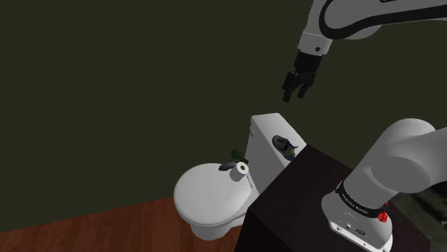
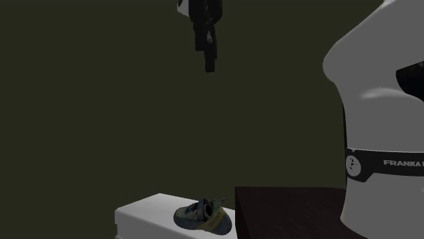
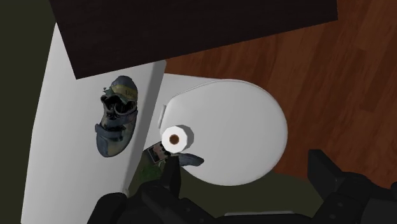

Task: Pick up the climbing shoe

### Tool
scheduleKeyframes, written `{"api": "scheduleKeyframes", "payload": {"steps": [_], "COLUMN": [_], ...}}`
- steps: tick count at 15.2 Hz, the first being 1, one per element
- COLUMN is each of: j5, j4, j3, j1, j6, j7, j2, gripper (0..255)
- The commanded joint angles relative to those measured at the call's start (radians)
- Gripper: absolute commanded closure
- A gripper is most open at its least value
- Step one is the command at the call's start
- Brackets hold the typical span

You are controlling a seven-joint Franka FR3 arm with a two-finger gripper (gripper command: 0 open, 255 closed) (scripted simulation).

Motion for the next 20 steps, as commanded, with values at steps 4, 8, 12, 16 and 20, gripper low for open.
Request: {"api": "scheduleKeyframes", "payload": {"steps": [4, 8, 12, 16, 20], "j5": [-0.042, -0.069, -0.083, -0.069, -0.004], "j4": [-0.083, -0.127, -0.149, -0.147, -0.122], "j3": [-0.073, -0.133, -0.195, -0.257, -0.309], "j1": [-0.027, -0.044, -0.055, -0.055, -0.047], "j6": [0.124, 0.238, 0.359, 0.482, 0.598], "j7": [-0.101, -0.184, -0.272, -0.374, -0.504], "j2": [0.076, 0.174, 0.302, 0.457, 0.637], "gripper": [0, 0, 0, 0, 0]}}
